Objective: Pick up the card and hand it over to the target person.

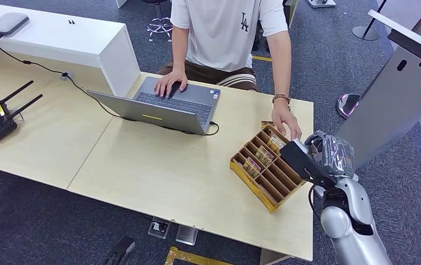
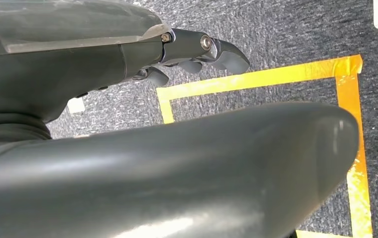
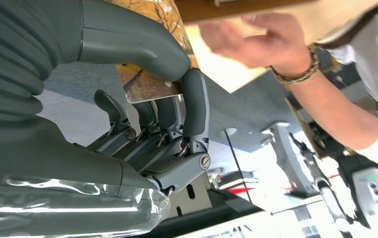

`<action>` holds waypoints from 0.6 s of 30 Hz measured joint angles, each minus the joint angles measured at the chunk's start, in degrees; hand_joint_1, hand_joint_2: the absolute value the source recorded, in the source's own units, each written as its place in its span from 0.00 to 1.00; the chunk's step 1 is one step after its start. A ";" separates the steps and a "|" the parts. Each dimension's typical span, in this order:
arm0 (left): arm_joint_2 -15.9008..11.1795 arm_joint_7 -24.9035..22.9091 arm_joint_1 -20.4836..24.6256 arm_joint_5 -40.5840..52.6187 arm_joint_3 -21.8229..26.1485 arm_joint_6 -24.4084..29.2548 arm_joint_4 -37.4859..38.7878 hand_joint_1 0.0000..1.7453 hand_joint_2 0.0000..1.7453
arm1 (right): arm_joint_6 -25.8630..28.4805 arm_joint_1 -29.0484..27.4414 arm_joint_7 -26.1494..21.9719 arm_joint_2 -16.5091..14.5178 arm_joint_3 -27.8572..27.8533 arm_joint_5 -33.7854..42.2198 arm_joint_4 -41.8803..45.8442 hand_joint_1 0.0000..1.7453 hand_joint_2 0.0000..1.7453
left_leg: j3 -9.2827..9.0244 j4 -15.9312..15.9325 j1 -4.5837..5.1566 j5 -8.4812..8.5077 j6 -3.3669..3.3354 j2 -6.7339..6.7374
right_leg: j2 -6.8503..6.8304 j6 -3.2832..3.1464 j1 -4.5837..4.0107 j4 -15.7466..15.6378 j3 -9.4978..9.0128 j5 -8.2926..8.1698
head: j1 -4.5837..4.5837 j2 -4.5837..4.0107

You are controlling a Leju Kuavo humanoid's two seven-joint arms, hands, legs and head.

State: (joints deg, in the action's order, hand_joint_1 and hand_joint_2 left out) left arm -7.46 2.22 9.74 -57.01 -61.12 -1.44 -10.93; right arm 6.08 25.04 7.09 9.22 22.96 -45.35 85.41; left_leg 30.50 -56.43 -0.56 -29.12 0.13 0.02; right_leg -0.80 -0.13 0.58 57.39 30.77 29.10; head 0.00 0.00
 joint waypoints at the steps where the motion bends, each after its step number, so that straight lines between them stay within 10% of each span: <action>1: 0.01 0.04 0.01 0.01 -0.03 0.03 0.00 0.00 0.00 | 0.46 -0.44 -0.93 0.01 -0.46 1.23 1.99 0.83 1.00 | 0.01 -0.01 0.00 -0.01 0.00 -0.01 | -0.02 0.00 0.00 0.01 0.01 0.01 | 0.00 0.00; 18: 0.49 -0.64 0.90 0.27 -0.60 0.20 0.13 0.00 0.00 | 1.89 1.70 -6.12 -2.31 0.66 5.50 0.88 0.83 1.00 | -0.09 0.07 -0.01 0.03 0.01 0.13 | 0.13 -0.01 -0.01 -0.07 -0.05 -0.07 | 0.00 0.00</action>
State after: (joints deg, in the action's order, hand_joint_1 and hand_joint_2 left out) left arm -6.97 1.58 10.65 -56.74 -61.72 -1.23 -10.80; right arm 7.97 26.74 0.97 6.90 23.61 -39.85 86.29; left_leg 30.40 -56.36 -0.57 -29.09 0.14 0.15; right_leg -0.67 -0.14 0.57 57.32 30.72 29.03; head 0.00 0.00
